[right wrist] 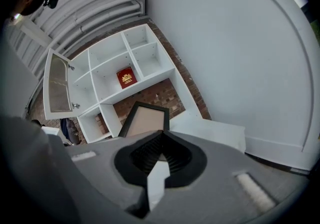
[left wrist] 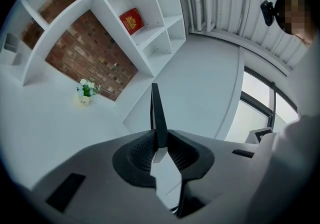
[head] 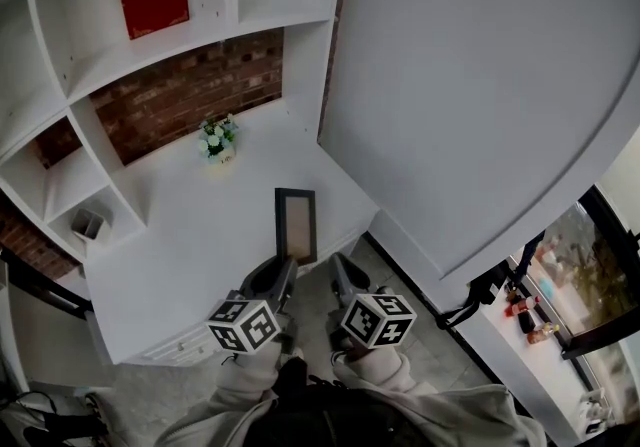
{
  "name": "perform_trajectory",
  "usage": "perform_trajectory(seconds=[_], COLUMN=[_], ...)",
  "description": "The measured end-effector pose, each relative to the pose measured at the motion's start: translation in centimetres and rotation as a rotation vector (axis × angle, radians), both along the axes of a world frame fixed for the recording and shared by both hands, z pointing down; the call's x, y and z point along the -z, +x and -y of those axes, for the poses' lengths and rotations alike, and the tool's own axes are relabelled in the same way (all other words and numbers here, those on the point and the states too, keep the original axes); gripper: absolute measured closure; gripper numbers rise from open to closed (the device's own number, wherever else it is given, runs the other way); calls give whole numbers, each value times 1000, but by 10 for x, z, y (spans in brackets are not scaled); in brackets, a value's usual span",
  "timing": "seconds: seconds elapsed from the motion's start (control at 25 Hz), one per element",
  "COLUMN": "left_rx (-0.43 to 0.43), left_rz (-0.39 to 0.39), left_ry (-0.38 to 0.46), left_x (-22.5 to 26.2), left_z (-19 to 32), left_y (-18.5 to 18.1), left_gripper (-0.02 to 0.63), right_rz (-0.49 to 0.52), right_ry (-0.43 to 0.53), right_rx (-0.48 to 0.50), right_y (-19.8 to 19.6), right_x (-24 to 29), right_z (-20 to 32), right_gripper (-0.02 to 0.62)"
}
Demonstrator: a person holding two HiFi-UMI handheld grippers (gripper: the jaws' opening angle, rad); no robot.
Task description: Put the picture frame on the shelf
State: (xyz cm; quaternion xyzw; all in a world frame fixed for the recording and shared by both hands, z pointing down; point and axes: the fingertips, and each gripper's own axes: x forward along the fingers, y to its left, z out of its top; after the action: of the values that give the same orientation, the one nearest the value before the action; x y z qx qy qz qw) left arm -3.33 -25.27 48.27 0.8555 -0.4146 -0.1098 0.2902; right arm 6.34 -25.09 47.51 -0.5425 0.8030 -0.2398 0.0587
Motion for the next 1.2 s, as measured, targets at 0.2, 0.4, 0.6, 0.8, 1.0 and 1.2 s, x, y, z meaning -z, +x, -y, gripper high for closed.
perform_trajectory(seconds=[0.2, 0.4, 0.6, 0.8, 1.0, 1.2], left_rx=[3, 19, 18, -8, -9, 2], left_rz=[-8, -45, -46, -69, -115, -139], left_ry=[10, 10, 22, 5, -5, 24], left_x=[2, 4, 8, 13, 20, 36], left_z=[43, 82, 104, 110, 118, 133], left_y=[-3, -5, -1, 7, 9, 17], left_gripper=[535, 534, 534, 534, 535, 535], right_rz=[-5, -1, 13, 16, 4, -13], right_ry=[19, 33, 40, 61, 87, 92], right_rx=[2, 0, -10, -14, 9, 47], right_y=[-4, -7, -5, 3, 10, 17], right_x=[2, 2, 3, 11, 24, 36], right_z=[41, 77, 100, 113, 119, 134], right_gripper=[595, 595, 595, 595, 595, 595])
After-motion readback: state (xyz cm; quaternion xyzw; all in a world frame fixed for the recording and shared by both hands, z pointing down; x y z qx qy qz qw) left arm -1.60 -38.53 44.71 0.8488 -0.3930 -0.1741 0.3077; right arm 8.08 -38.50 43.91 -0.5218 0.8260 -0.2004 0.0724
